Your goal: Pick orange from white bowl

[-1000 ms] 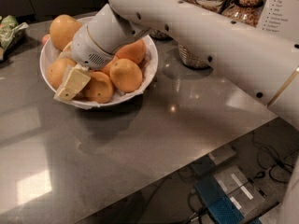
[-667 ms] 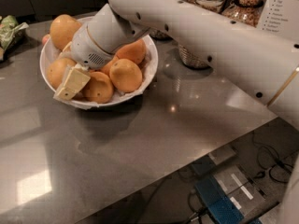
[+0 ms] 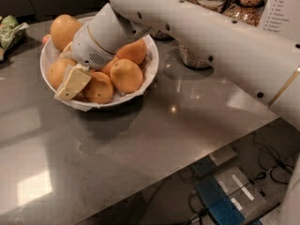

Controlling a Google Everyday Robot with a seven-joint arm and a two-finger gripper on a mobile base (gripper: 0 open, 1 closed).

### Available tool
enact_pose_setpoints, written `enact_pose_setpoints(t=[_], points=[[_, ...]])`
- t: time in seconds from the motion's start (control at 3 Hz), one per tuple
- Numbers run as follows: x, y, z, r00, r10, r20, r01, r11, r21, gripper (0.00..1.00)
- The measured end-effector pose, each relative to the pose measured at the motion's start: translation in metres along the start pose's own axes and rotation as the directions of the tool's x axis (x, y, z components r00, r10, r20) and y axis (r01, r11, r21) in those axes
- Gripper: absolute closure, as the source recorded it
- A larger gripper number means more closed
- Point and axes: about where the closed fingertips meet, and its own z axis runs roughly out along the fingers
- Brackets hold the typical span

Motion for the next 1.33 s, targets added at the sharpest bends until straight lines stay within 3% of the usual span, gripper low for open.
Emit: enact_pose_setpoints(t=[0.33, 0.67, 1.33], points=[[-0.003, 0.000, -0.012, 1.000, -0.013, -0.006, 0.013, 0.9997, 0.020, 1.00], [-0.007, 0.000, -0.043, 0.999, -0.027, -0.028, 0.030, 0.9942, 0.103, 1.00], [-0.005, 0.002, -0.110, 0.996, -0.031, -0.084, 0.052, 0.9630, 0.264, 1.00]])
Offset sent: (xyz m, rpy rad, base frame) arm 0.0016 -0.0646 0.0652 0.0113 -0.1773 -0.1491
